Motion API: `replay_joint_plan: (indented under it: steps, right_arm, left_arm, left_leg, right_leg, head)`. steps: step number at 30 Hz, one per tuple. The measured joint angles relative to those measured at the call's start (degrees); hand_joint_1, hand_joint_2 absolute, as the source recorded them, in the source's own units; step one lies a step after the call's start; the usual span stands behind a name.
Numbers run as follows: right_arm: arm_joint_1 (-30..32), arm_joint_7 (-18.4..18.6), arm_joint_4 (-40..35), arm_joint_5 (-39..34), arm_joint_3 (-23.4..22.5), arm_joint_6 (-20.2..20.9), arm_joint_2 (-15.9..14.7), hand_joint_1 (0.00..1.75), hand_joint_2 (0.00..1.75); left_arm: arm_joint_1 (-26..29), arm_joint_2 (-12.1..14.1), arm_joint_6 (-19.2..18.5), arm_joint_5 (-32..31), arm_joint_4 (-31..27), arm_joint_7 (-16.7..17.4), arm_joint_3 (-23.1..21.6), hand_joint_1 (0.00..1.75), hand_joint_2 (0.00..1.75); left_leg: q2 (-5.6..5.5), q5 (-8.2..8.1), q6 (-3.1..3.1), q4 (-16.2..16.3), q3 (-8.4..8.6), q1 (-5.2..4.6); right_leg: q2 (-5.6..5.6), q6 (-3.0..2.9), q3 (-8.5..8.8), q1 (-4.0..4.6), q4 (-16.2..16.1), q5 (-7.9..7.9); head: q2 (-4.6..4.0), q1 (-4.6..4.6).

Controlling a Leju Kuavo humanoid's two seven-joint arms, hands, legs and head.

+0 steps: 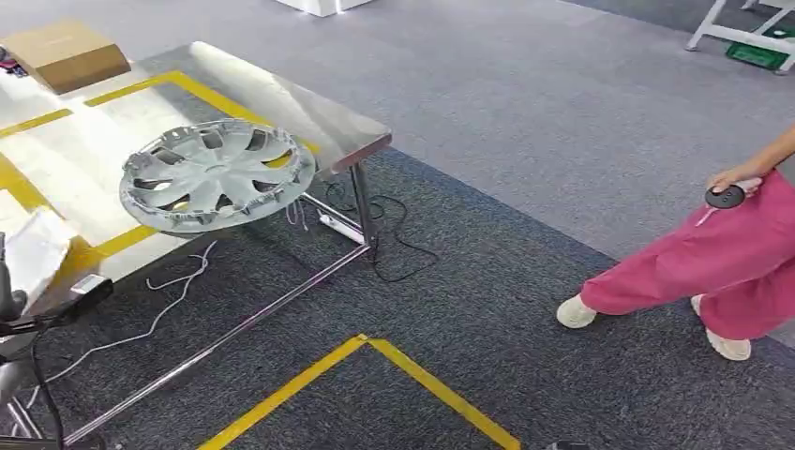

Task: Take the parts from the cabinet and place them on the table.

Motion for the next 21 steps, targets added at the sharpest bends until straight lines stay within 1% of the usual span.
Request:
replay_joint_plan:
  steps: [6, 7, 15, 21]
  right_arm:
    - [0.0, 0.0, 0.2, -0.2, -0.2, 0.0, 0.0, 0.0, 0.0]
    - [0.0, 0.0, 0.3, -0.2, -0.2, 0.0, 0.0, 0.0, 0.0]
    - [0.0, -0.2, 0.4, -0.5, -0.2, -0.1, 0.0, 0.0, 0.0]
    - [0.1, 0.0, 0.2, -1.5, -0.2, -0.2, 0.0, 0.0, 0.0]
  left_arm:
    - [0.0, -0.2, 0.0, 0.0, 0.0, -0.1, 0.9, 0.0, 1.75]
    - [0.0, -0.2, 0.0, 0.0, 0.0, -0.1, 0.9, 0.0, 0.0]
    - [0.0, -0.1, 0.8, 0.0, -0.1, 0.2, 0.7, 0.0, 0.0]
    - [0.3, 0.1, 1.2, 0.0, -1.5, 0.6, -0.5, 0.0, 0.0]
  left_leg:
    - [0.0, 0.01, -0.01, 0.0, 0.0, 0.0]
    - [0.0, 0.01, -0.01, 0.0, 0.0, 0.0]
    - [0.0, 0.01, -0.02, 0.0, 0.0, 0.0]
    - [0.0, 0.02, -0.02, 0.0, 0.0, 0.0]
  right_leg:
    - [0.0, 0.0, 0.0, 0.0, 0.0, 0.0]
    - [0.0, 0.0, 0.0, 0.0, 0.0, 0.0]
    - [0.01, 0.0, 0.0, 0.0, 0.0, 0.01]
    - [0.0, 0.0, 0.01, 0.0, 0.0, 0.01]
  head:
    - [0.0, 0.0]
    - [0.0, 0.0]
    - [0.0, 0.02]
    - [0.0, 0.0]
